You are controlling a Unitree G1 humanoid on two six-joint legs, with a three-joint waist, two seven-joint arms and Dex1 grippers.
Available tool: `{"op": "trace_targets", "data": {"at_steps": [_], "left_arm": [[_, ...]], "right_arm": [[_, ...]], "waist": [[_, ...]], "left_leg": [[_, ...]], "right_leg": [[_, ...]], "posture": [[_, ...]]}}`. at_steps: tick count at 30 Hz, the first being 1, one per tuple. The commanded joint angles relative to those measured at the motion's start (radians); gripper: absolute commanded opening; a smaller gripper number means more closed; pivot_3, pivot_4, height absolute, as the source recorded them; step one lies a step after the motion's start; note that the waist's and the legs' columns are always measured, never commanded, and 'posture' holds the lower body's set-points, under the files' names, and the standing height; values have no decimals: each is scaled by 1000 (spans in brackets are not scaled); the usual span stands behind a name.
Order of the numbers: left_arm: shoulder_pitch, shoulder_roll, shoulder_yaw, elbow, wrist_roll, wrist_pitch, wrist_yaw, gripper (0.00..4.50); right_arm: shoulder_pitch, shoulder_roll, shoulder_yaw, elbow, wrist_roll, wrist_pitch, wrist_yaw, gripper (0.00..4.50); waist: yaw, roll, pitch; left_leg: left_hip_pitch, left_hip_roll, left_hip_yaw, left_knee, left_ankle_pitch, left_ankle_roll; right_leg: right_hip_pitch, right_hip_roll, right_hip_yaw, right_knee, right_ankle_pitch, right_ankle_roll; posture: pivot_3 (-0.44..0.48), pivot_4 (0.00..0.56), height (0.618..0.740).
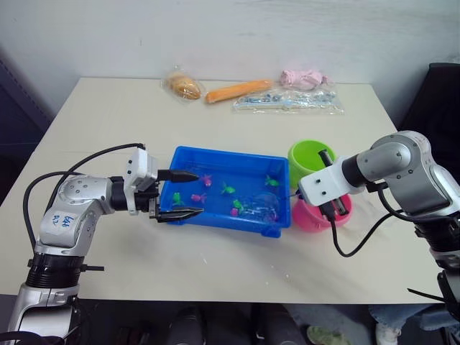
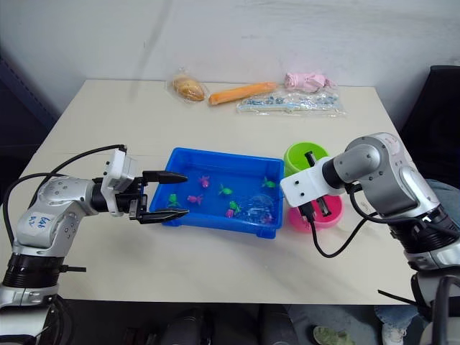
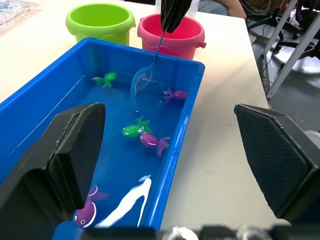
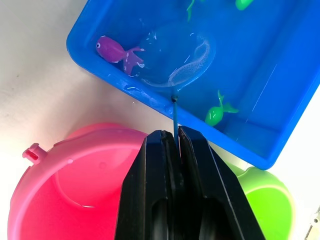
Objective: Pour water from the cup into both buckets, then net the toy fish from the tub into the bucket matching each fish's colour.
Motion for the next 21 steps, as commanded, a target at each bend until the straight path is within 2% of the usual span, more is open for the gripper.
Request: {"op": "trace_targets", "data": {"at_steps": [1, 9, 21], "left_arm": [[-11, 11, 6, -17, -14, -7, -12, 4445], [-5, 23, 6, -20, -7, -16, -31, 4445], [-63, 41, 5, 76, 23, -96, -93, 4445]], "right_arm": [[-1, -51, 6, -2, -20, -4, 46, 0], [51, -42, -11, -44, 64, 145, 83, 0], [35, -48, -60, -66, 208, 351, 95, 0]], "waist": [[1, 0, 0], [24, 0, 0], [20, 0, 0]], "left_leg": [[0, 0, 0, 0, 0, 0], [0, 0, 0, 0, 0, 0], [0, -4, 0, 0, 0, 0]], "right_leg": [[0, 0, 0, 0, 0, 0], [0, 0, 0, 0, 0, 0], [0, 0, -1, 0, 0, 0]], "posture": [[0, 150, 740], [0, 150, 740], [0, 150, 740]]}}
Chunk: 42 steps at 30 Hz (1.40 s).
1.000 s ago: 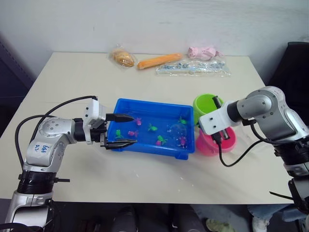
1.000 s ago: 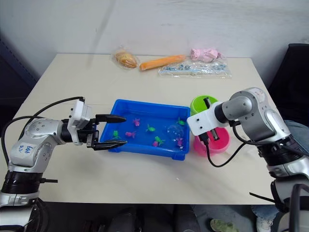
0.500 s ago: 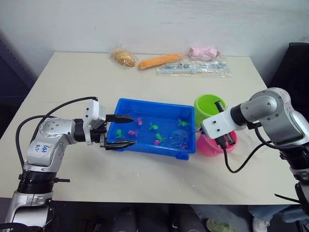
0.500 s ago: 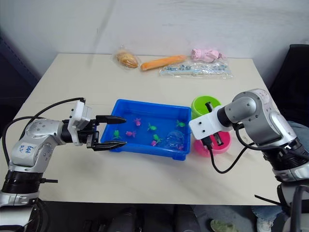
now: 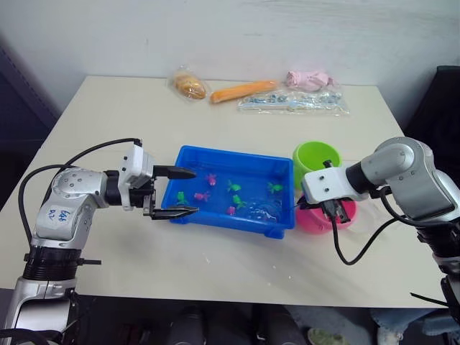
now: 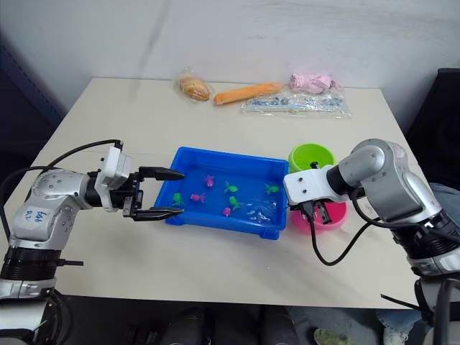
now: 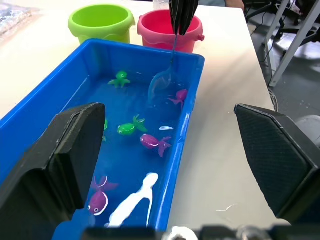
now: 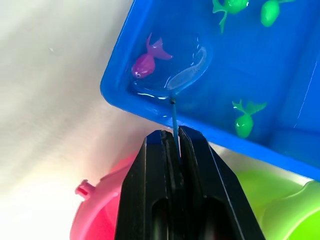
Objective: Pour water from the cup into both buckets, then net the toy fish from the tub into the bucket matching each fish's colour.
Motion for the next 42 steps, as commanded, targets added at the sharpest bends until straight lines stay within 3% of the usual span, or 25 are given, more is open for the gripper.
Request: {"op": "trace_targets", "data": {"at_steps": [1, 10, 26, 42], "left_arm": [[-6, 20, 9, -7, -1, -17, -14, 4445], [11, 22, 11, -18, -5, -10, -8, 4445], [26, 39, 17, -24, -5, -4, 5, 4445], [30, 46, 24, -10, -1, -11, 9, 4445]], "right_arm": [[-1, -31, -47, -37, 56, 87, 32, 0], [13, -15, -99, 42, 117, 114, -39, 0], [35, 38, -11, 51, 60, 87, -108, 0], [14, 115, -100, 68, 204, 277, -127, 0]], "waist": [[-1, 0, 0], [-2, 0, 0], [-1, 0, 0], [-3, 0, 0]], "left_leg": [[0, 0, 0, 0, 0, 0], [0, 1, 0, 0, 0, 0], [0, 1, 0, 0, 0, 0], [0, 3, 0, 0, 0, 0]], "right_leg": [[0, 0, 0, 0, 0, 0], [0, 0, 0, 0, 0, 0], [0, 0, 0, 0, 0, 0], [-1, 1, 0, 1, 0, 0]], "posture": [[0, 150, 740], [0, 150, 740], [0, 150, 740], [0, 150, 740]]}}
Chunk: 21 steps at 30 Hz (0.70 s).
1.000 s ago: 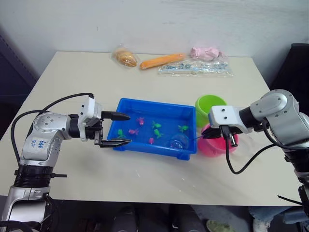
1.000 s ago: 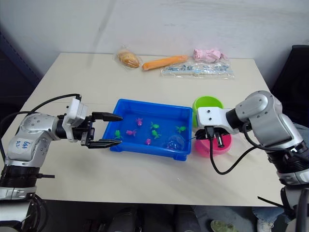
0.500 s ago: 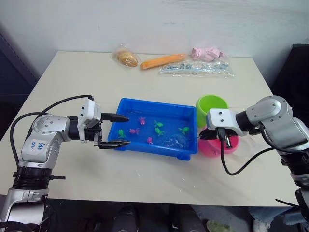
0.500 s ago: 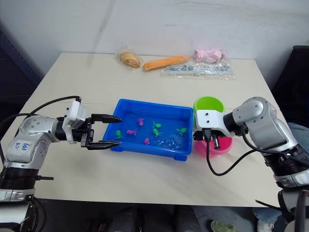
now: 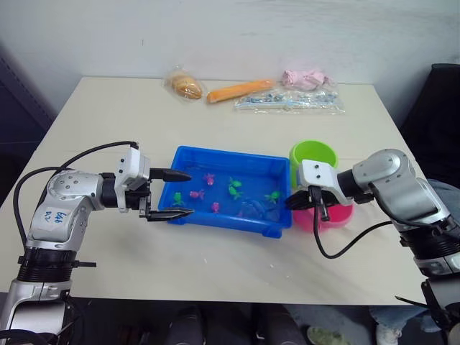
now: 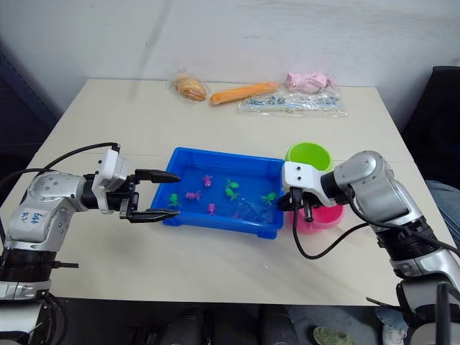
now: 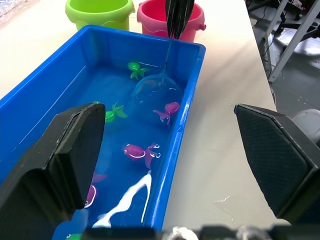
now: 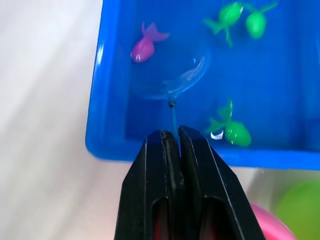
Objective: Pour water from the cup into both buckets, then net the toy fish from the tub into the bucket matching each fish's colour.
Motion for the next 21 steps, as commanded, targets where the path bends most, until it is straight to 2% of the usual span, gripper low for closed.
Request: {"op": "trace_targets", "data": {"at_steps": [1, 12, 21], "left_arm": [[3, 18, 24, -11, -2, -13, 2, 4445], [9, 25, 30, -11, -5, -14, 9, 4445], [-6, 16, 26, 17, -7, -54, -18, 4445]], "right_arm": [[-20, -11, -55, -10, 52, 43, 0, 0], [-2, -19, -114, 60, 142, 81, -3, 0], [10, -85, -247, -9, 253, 102, 0, 0]], "waist": [[0, 0, 0], [1, 0, 0], [2, 0, 0]], "left_leg": [[0, 0, 0, 0, 0, 0], [0, 0, 0, 0, 0, 0], [0, 1, 0, 0, 0, 0]], "right_leg": [[0, 0, 0, 0, 0, 0], [0, 0, 0, 0, 0, 0], [0, 0, 0, 0, 0, 0]], "posture": [[0, 150, 740], [0, 150, 740], [0, 150, 740]]}}
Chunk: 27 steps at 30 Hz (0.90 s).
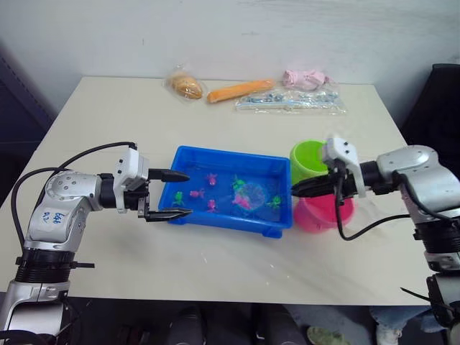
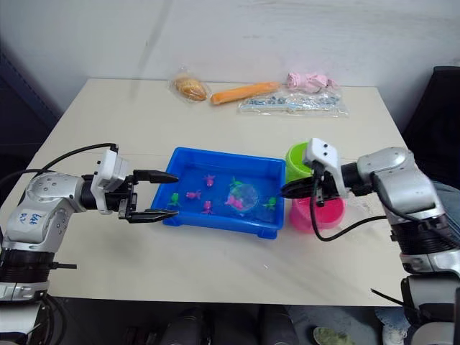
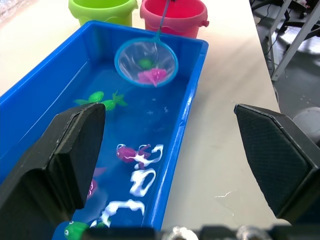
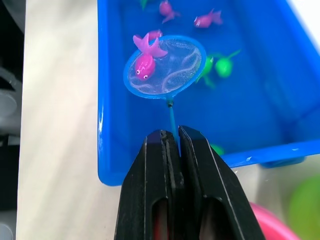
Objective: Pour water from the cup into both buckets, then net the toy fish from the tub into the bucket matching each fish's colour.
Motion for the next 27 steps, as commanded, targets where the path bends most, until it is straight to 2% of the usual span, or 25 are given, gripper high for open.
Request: {"op": "trace_targets", "data": {"at_steps": [1, 7, 11, 15, 18, 23, 27], "left_arm": [[-20, -1, 19, 13, -8, -36, -17, 4445], [-54, -62, -3, 10, -36, -13, -7, 4445], [-70, -96, -19, -2, -50, 20, -8, 4445], [-119, -152, -53, 17, -50, 34, -10, 4445], [-138, -178, -66, 30, -48, 40, -15, 4445], [-159, -217, -92, 46, -38, 42, -16, 4445], [-176, -241, -109, 55, -33, 40, -17, 4445]], "right_arm": [[18, -48, -97, -82, 56, 21, -24, 0], [160, -99, -326, -286, 199, 180, -143, 0], [326, -113, -516, -444, 299, 267, -200, 0], [586, -67, -828, -622, 338, 361, -292, 0], [725, -28, -953, -697, 325, 373, -357, 0], [887, 39, -1030, -741, 276, 299, -445, 0], [1016, 112, -986, -754, 146, 128, -516, 0]], "waist": [[0, 0, 0], [8, 0, 0], [7, 0, 0], [19, 0, 0], [24, 0, 0], [21, 0, 0], [24, 0, 0]], "left_leg": [[0, 0, 0, 0, 0, 0], [-1, 0, -1, 0, 0, 0], [-1, 0, -1, 0, 0, 0], [-1, -2, -2, 0, 0, 0], [0, -4, -2, 0, 0, 0], [2, -5, -2, 0, 0, 1], [2, -5, -2, 0, 1, 1]], "right_leg": [[0, 0, 0, 0, 0, 0], [0, -1, 0, 0, 0, 0], [1, -1, 0, 0, 0, 0], [1, 0, -1, -2, 0, 0], [1, 0, 1, -3, 0, 0], [3, 0, 2, -3, 0, 1], [3, 1, 2, -2, 1, 1]], "posture": [[0, 150, 740], [0, 150, 740], [0, 150, 740], [0, 150, 740], [0, 150, 740], [0, 150, 740], [0, 150, 740]]}}
